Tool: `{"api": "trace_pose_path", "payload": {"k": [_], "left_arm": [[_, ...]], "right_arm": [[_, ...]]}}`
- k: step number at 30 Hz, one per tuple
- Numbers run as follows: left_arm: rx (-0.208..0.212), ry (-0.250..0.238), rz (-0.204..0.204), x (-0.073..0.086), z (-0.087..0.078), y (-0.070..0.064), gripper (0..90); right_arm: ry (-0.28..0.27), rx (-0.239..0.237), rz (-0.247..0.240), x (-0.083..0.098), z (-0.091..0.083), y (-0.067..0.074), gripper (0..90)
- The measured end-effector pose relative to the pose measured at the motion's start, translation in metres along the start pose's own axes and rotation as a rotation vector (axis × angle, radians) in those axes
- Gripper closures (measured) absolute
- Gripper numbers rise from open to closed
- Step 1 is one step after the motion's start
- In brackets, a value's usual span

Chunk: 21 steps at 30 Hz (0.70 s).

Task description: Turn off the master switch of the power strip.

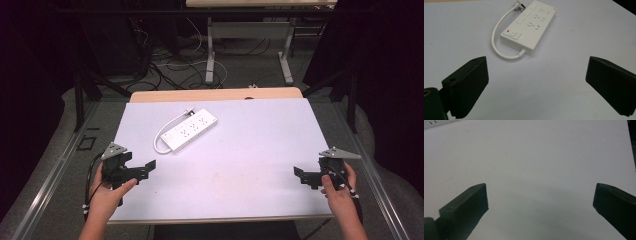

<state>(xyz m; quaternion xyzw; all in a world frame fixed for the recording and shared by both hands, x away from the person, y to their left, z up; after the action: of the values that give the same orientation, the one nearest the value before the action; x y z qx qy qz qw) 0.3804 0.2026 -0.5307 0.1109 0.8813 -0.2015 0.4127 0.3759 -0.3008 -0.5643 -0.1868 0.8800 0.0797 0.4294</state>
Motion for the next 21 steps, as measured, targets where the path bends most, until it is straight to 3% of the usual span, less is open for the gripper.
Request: {"api": "trace_pose_path", "payload": {"k": [4,13,21], "left_arm": [[0.010,0.002,-0.011,-0.007,0.003,0.002,8.8],[-0.021,0.027,0.068,-0.024,0.016,0.000,16.5],[-0.017,0.052,0.069,-0.037,0.022,-0.006,18.2]], "right_arm": [[-0.009,0.000,-0.009,0.000,0.001,0.003,0.0],[-0.008,0.002,-0.030,0.000,0.001,0.003,0.0],[-0.013,0.000,-0.032,0.000,0.004,0.006,0.0]]}}
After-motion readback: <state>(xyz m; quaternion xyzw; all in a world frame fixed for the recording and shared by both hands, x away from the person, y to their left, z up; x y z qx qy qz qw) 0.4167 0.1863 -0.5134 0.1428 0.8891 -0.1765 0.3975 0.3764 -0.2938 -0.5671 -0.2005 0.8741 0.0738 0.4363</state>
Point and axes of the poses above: each handheld gripper's, and its own axes: z roughly forward along the jaws, x roughly out of its underside, y roughly to its left, the point moved 10 cm from there along z, roughly forward along the jaws, and after that the axes turned 7 degrees about -z, right-handed, at the moved point
